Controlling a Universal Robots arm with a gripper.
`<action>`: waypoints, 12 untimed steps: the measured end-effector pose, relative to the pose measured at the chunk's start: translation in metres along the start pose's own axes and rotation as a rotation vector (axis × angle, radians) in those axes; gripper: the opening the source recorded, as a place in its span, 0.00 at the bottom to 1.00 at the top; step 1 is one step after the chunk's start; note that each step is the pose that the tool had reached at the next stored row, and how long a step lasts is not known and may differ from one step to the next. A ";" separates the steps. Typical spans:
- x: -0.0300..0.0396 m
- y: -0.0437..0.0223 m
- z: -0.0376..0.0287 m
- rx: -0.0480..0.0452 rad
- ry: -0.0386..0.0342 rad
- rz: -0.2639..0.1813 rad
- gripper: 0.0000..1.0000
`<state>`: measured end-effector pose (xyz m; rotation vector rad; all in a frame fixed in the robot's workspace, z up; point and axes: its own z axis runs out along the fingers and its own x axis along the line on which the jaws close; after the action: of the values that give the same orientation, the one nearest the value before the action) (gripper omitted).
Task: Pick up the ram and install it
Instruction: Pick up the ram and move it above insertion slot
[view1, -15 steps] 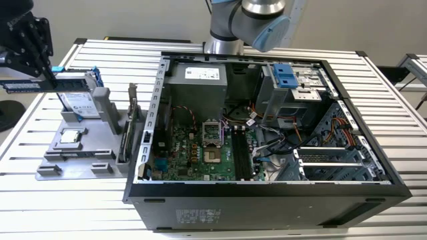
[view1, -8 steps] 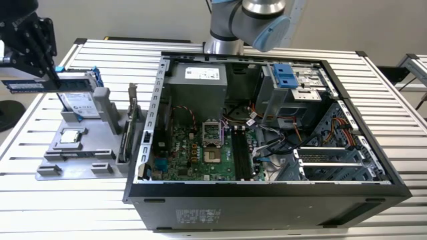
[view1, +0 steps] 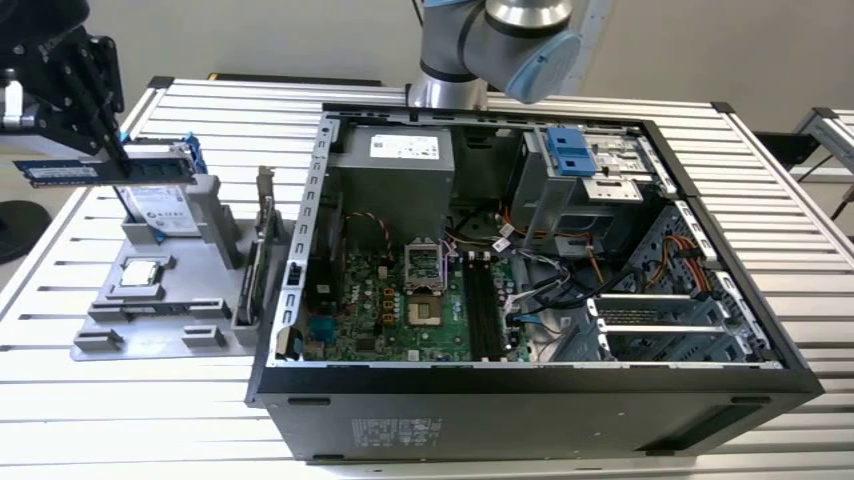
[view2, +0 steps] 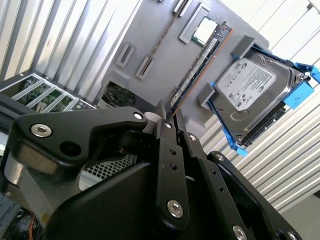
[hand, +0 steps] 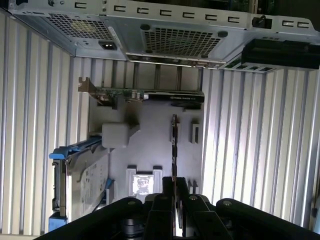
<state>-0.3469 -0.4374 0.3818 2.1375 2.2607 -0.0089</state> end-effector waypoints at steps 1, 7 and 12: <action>0.0000 0.0009 0.0000 0.0000 0.0000 0.000 0.00; -0.0004 0.0068 0.0001 0.0001 0.0000 0.000 0.00; -0.0007 0.0118 0.0002 0.0000 0.0001 0.000 0.00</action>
<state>-0.3351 -0.4374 0.3818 2.1375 2.2608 -0.0088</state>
